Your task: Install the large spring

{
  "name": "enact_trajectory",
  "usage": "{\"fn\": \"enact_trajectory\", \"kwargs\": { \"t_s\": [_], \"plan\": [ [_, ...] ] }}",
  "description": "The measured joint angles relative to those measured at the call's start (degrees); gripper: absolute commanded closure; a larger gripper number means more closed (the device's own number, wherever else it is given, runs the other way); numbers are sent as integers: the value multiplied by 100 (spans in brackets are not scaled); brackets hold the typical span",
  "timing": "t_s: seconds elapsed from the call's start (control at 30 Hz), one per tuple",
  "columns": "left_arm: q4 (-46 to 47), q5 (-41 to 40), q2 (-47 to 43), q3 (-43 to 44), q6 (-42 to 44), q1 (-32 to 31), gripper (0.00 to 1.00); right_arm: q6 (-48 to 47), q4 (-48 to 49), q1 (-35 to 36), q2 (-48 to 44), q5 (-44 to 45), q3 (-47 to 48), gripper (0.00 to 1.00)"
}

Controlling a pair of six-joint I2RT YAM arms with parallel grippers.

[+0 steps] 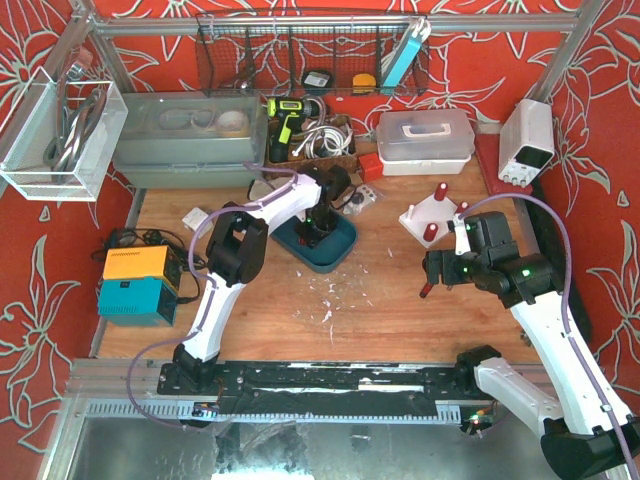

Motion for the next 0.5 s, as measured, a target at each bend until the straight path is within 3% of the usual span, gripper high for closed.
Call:
{"fn": "enact_trajectory", "kwargs": {
  "t_s": [0.17,0.3,0.5],
  "plan": [
    [175,2,0,-170,24,0,61,0,0,0,11,0,0,1],
    [210,-11,0,-337,28,4,54,4,0,0,17,-2,0,1],
    [243,-59,-68,-463,111,59,51,52,0,0,17,-4,0,1]
  ]
}}
